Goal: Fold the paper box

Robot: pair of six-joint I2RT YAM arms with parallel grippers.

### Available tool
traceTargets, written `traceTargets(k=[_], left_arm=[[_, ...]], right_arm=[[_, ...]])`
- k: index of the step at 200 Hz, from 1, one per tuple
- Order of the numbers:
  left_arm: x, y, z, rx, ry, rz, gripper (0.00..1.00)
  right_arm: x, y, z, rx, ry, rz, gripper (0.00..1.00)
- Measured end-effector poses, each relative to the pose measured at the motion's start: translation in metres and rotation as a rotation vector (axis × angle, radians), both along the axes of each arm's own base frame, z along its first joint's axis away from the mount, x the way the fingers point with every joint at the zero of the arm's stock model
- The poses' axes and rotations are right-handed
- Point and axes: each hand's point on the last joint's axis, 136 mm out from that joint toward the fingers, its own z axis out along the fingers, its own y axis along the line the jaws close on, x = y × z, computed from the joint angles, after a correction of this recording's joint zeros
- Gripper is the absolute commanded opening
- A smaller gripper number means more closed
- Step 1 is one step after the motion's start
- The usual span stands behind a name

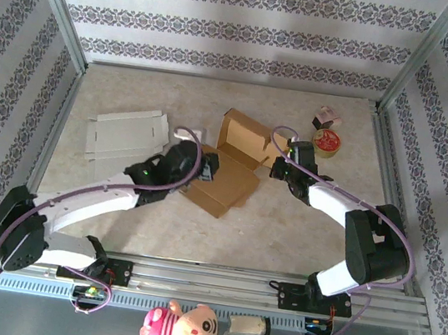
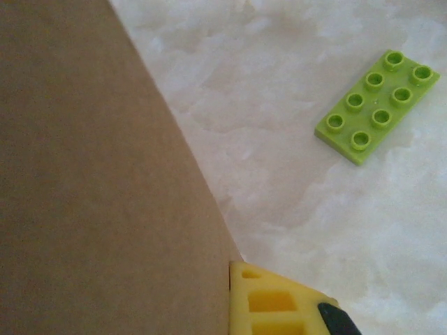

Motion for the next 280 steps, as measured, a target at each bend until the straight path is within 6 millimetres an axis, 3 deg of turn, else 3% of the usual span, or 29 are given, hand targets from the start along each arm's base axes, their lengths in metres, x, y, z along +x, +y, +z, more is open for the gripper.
traceTargets(k=[37,75,101,137,204,258,280], left_arm=[[0.01,-0.012,-0.091,0.178,0.142,-0.022,0.0],[0.023,-0.04,-0.121,0.135,0.222,-0.111,0.0],[0.022,-0.057,-0.146,0.064,0.284,-0.155,0.0],[0.026,-0.076,-0.145,-0.031,0.274,-0.184,0.0],[0.03,-0.082,-0.144,-0.059,0.263,-0.191,0.0],[0.031,-0.086,-0.143,-0.069,0.266,-0.199,0.0],[0.031,-0.086,-0.142,-0.073,0.265,-0.195,0.09]], right_arm=[[0.001,-0.001,0.001,-0.019,-0.007,0.012,0.05],[0.001,-0.001,0.001,-0.019,-0.003,0.012,0.11],[0.0,0.0,0.003,0.014,0.025,-0.024,0.14],[-0.002,0.003,0.009,0.126,0.105,-0.126,0.15],[-0.012,0.032,0.017,0.308,0.197,-0.219,0.15],[-0.021,0.039,0.009,0.247,0.176,-0.246,0.12],[-0.027,0.036,-0.005,0.198,0.151,-0.246,0.1]])
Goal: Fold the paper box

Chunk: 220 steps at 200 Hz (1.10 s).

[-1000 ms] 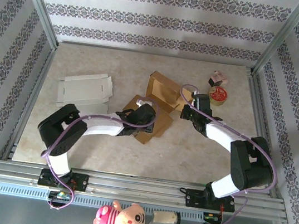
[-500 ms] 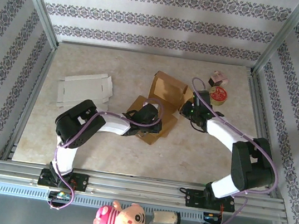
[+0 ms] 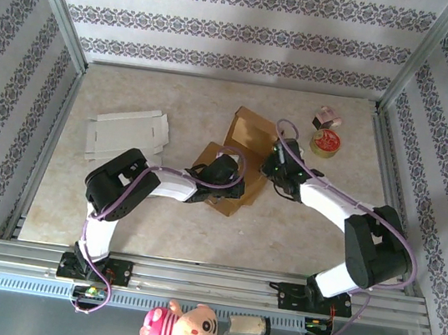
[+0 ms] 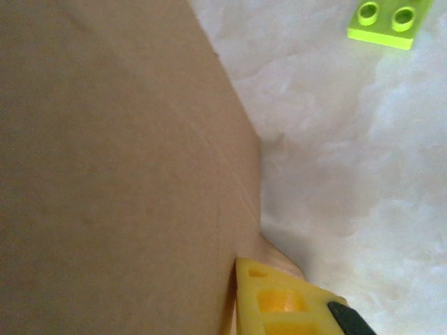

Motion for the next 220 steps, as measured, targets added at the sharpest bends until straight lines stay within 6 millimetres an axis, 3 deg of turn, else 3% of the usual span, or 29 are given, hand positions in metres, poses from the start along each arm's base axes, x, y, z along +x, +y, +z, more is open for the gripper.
traceTargets(k=[29,50,70,96,115,135,150,174,194,220], left_arm=[[-0.003,0.009,0.014,-0.009,-0.017,0.027,0.19],[-0.004,0.024,0.036,-0.027,-0.046,0.068,0.29],[-0.002,0.038,0.07,-0.059,-0.102,0.115,0.35],[0.005,0.063,0.129,-0.095,-0.195,0.191,0.46],[0.029,0.092,0.171,-0.119,-0.237,0.273,0.55],[0.073,0.126,0.206,-0.135,-0.267,0.353,0.68],[0.105,0.136,0.223,-0.143,-0.269,0.343,0.79],[0.143,0.119,0.224,-0.113,-0.237,0.206,0.84],[0.148,0.104,0.202,-0.093,-0.177,0.116,0.83],[0.141,0.096,0.164,-0.096,-0.062,0.053,0.66]], right_arm=[[0.002,-0.001,-0.006,-0.02,-0.038,0.012,0.09],[0.004,0.002,-0.007,-0.017,-0.061,0.021,0.08],[0.004,0.004,-0.007,-0.017,-0.074,0.027,0.08],[0.003,0.007,-0.007,-0.024,-0.083,0.04,0.08],[0.001,0.009,-0.007,-0.034,-0.087,0.05,0.08],[0.0,0.011,-0.006,-0.039,-0.09,0.06,0.08],[-0.001,0.012,-0.006,-0.046,-0.091,0.07,0.08],[-0.003,0.013,-0.006,-0.061,-0.092,0.083,0.08],[-0.004,0.014,-0.006,-0.068,-0.093,0.086,0.08],[-0.005,0.016,-0.006,-0.08,-0.095,0.095,0.08]])
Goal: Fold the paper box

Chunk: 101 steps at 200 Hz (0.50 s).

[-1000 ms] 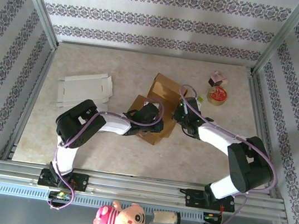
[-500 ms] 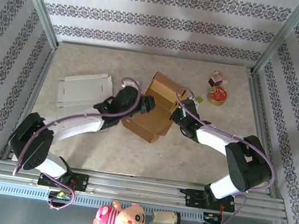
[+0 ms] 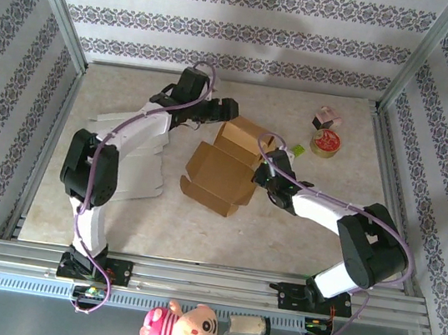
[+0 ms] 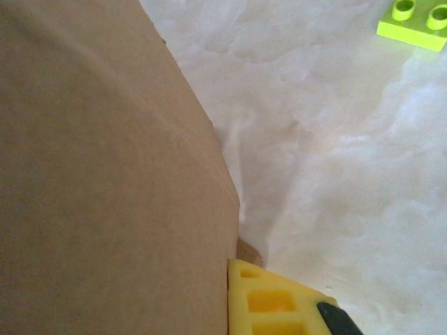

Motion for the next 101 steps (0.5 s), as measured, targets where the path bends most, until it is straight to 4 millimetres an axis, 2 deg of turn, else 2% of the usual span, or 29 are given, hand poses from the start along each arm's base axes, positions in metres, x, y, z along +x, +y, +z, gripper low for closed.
traceTargets(k=[18,31,50,69,101], left_arm=[[-0.006,-0.003,-0.014,-0.026,0.046,-0.029,0.54],[-0.008,-0.004,-0.018,-0.061,0.062,-0.037,0.5],[-0.01,-0.005,-0.024,-0.106,0.078,-0.036,0.5],[-0.018,-0.003,-0.032,-0.129,0.111,-0.028,0.5],[-0.032,-0.003,-0.029,-0.171,0.127,-0.017,0.51]], right_arm=[[0.0,0.0,0.0,-0.012,0.0,0.011,0.08],[-0.001,0.002,0.001,-0.026,0.005,0.018,0.09],[-0.003,0.003,0.002,-0.059,0.018,0.038,0.13],[-0.001,0.008,0.006,-0.09,0.03,0.061,0.22],[0.016,0.026,0.013,-0.102,0.02,0.091,0.26]])
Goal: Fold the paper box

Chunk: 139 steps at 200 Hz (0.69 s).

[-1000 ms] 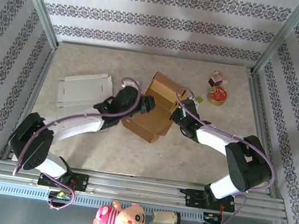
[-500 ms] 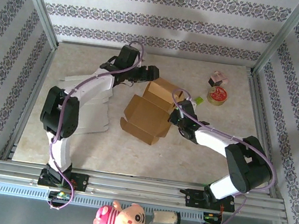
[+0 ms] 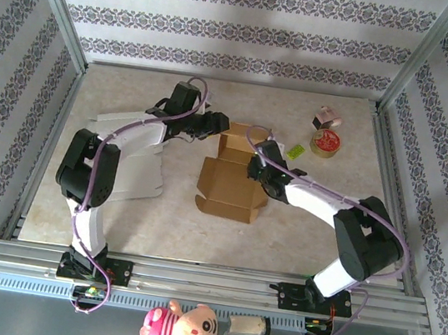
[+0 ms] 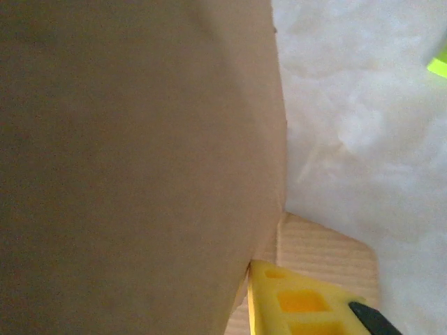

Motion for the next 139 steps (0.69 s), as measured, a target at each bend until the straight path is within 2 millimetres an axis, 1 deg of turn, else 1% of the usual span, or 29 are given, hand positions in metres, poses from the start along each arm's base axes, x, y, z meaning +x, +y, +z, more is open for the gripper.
traceTargets(k=[16,32,40,53,62,79,83,92,104,116,126,139], left_arm=[[-0.006,0.001,0.002,-0.012,0.004,0.009,0.52],[-0.006,0.003,0.004,-0.011,0.003,0.021,0.52],[-0.006,0.004,0.004,-0.006,0.001,0.027,0.53],[-0.005,0.004,0.003,0.0,0.0,0.031,0.53],[-0.006,0.003,0.002,0.005,-0.002,0.03,0.54],[-0.006,0.002,0.001,0.02,-0.008,0.03,0.55],[-0.007,0.002,0.0,0.025,-0.01,0.03,0.55],[-0.007,0.003,-0.001,0.035,-0.012,0.028,0.55],[-0.007,0.004,-0.003,0.049,-0.016,0.03,0.55],[-0.007,0.005,-0.004,0.061,-0.019,0.03,0.55],[-0.007,0.005,-0.004,0.065,-0.021,0.029,0.55],[-0.007,0.005,-0.005,0.071,-0.022,0.029,0.55]], right_arm=[[0.009,0.006,-0.004,-0.006,0.007,0.007,0.3],[0.015,0.012,-0.006,-0.007,0.008,0.02,0.37],[0.016,0.014,-0.005,-0.003,0.006,0.032,0.42],[0.015,0.018,-0.003,0.002,0.003,0.064,0.54],[0.012,0.02,-0.001,0.003,0.0,0.089,0.61],[-0.001,0.021,0.002,0.013,0.004,0.148,0.71],[-0.006,0.02,0.003,0.013,0.004,0.161,0.77],[-0.015,0.019,0.007,0.022,0.005,0.19,0.84],[-0.028,0.017,0.015,0.032,-0.003,0.225,0.91],[-0.04,0.014,0.028,0.046,-0.025,0.255,0.97],[-0.05,0.01,0.041,0.05,-0.058,0.284,0.98],[-0.059,0.005,0.065,0.058,-0.124,0.314,0.98]])
